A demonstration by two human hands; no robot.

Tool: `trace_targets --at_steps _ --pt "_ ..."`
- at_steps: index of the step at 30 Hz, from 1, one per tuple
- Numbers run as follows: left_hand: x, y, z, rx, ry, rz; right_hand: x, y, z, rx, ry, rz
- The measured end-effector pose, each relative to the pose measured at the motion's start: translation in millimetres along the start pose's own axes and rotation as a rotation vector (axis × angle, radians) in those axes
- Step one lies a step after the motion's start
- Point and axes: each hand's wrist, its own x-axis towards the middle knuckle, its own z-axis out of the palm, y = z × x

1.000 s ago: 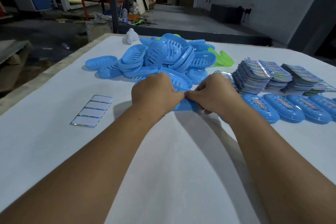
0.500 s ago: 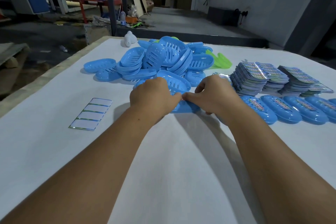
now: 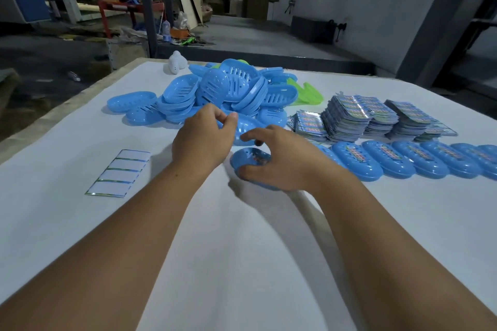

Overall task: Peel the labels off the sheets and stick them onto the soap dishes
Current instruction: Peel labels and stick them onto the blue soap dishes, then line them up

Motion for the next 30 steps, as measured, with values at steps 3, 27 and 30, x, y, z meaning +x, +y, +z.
trace_targets --at_steps 3,27,30 --pt "-1 -2 2 0.014 -0.006 0.019 -8 -1 1 -0.092 0.02 0.106" --pt "-3 -1 3 0.089 -0.085 0.063 -20 35 -26 -0.138 0.143 0.49" --pt "-3 -3 0 0.194 -0.03 0.187 -17 34 -23 -0.106 0.17 0.468"
